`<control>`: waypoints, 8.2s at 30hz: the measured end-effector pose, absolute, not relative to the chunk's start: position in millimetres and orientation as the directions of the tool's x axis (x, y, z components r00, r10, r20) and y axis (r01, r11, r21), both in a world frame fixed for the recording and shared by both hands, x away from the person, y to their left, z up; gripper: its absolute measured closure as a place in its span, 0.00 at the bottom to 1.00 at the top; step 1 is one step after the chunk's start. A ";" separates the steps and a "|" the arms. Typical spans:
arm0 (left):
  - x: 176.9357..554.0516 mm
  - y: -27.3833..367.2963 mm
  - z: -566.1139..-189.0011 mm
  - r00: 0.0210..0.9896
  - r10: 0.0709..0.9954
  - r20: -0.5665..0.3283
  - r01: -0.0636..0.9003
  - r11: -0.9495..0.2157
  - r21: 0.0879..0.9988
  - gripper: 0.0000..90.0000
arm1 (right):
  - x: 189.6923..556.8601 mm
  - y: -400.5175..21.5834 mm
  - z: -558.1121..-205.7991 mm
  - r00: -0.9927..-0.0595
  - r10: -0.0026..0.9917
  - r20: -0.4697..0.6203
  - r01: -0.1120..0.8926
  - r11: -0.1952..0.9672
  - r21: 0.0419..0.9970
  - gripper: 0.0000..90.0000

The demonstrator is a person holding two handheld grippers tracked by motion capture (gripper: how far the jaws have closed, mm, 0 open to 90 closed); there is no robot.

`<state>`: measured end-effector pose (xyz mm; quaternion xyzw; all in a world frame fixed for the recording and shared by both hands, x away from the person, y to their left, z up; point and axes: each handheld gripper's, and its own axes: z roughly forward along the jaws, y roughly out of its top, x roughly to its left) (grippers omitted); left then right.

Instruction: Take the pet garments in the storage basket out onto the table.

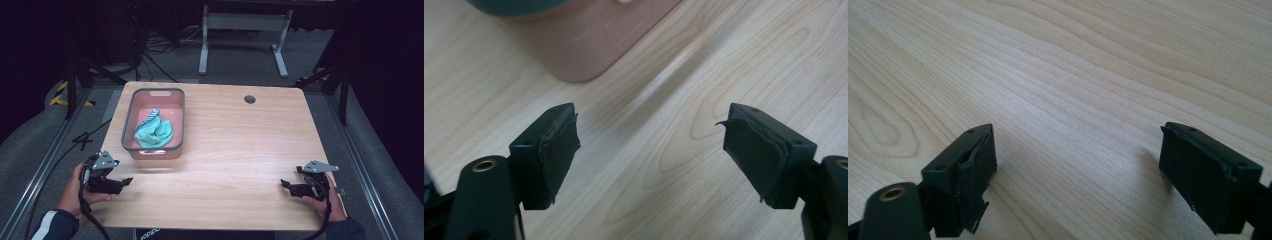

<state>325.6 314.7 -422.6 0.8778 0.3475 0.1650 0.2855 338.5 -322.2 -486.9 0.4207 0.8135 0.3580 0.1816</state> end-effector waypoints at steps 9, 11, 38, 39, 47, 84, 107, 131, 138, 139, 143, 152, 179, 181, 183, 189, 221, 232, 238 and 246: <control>334.2 310.6 -375.6 0.710 0.686 0.156 0.479 -0.634 0.608 0.25 | 338.5 -322.2 -486.9 -0.580 0.814 0.006 0.554 0.390 0.735 0.17; 340.1 308.2 -365.0 0.710 0.683 0.175 0.471 -0.644 0.602 0.24 | 338.5 -322.2 -486.9 -0.580 0.815 0.006 0.555 0.390 0.735 0.17; 461.8 234.1 -355.8 0.810 0.566 0.154 0.485 -0.793 0.368 0.23 | 338.5 -322.3 -486.9 -0.580 0.814 0.005 0.554 0.390 0.735 0.17; 467.2 231.8 -359.7 0.809 0.569 0.150 0.492 -0.794 0.357 0.23 | 338.5 -322.2 -486.9 -0.580 0.815 0.006 0.554 0.390 0.735 0.17; 498.2 221.5 -383.3 0.797 0.592 0.117 0.540 -0.786 0.301 0.21 | 338.4 -322.3 -486.9 -0.581 0.814 0.005 0.554 0.390 0.736 0.18; 526.1 187.2 -429.8 0.799 0.580 0.156 0.582 -0.812 0.038 0.69 | 337.7 -322.3 -486.9 -0.581 0.814 0.006 0.553 0.389 0.737 0.18; 508.4 202.4 -376.7 0.773 0.599 0.209 0.563 -0.800 0.207 0.80 | 337.6 -322.3 -486.8 -0.582 0.813 0.007 0.552 0.389 0.737 0.18; 468.7 196.4 -311.5 0.804 0.539 0.252 0.453 -0.829 0.326 0.80 | 337.6 -322.3 -486.9 -0.582 0.813 0.007 0.553 0.389 0.737 0.18; 460.1 177.9 -304.5 0.824 0.506 0.256 0.411 -0.843 0.346 0.80 | 337.6 -322.3 -486.9 -0.581 0.814 0.003 0.552 0.391 0.737 0.18; 459.2 174.8 -303.6 0.825 0.503 0.258 0.408 -0.846 0.343 0.80 | 337.5 -322.3 -486.9 -0.581 0.814 0.003 0.551 0.392 0.737 0.18; 455.7 163.8 -299.3 0.840 0.477 0.259 0.378 -0.857 0.351 0.80 | 337.5 -322.2 -486.9 -0.581 0.814 0.003 0.552 0.391 0.737 0.18; 450.9 132.0 -298.4 0.876 0.412 0.249 0.314 -0.881 0.353 0.80 | 337.4 -322.1 -487.0 -0.580 0.815 0.003 0.552 0.390 0.737 0.18; 445.9 21.3 -332.7 0.958 0.202 0.206 0.136 -0.946 0.294 0.80 | 337.3 -322.1 -486.8 -0.579 0.815 0.007 0.554 0.387 0.737 0.18; 446.4 15.0 -338.4 0.962 0.189 0.199 0.128 -0.951 0.281 0.80 | 337.4 -322.1 -486.9 -0.579 0.815 0.006 0.553 0.388 0.737 0.18; 446.5 13.6 -339.6 0.963 0.184 0.196 0.126 -0.953 0.275 0.80 | 337.4 -322.1 -486.8 -0.579 0.815 0.007 0.554 0.387 0.737 0.18; 445.7 0.8 -352.0 0.971 0.157 0.181 0.109 -0.962 0.249 0.80 | 337.4 -322.1 -486.9 -0.579 0.815 0.006 0.554 0.387 0.737 0.18; 448.1 -37.4 -408.6 0.986 0.113 0.125 0.086 -0.974 0.210 0.48 | 337.3 -322.3 -486.9 -0.582 0.813 0.003 0.551 0.392 0.737 0.18; 447.0 -31.7 -399.8 0.978 0.147 0.147 0.109 -0.965 0.240 0.31 | 337.4 -322.3 -486.9 -0.583 0.813 0.004 0.551 0.392 0.737 0.18; 447.6 -28.3 -396.2 0.976 0.156 0.151 0.113 -0.960 0.256 0.29 | 337.3 -322.2 -487.0 -0.582 0.813 0.004 0.550 0.391 0.738 0.18; 445.3 -25.4 -392.8 0.969 0.178 0.168 0.128 -0.954 0.273 0.27 | 337.4 -322.3 -486.9 -0.583 0.813 0.004 0.551 0.392 0.737 0.18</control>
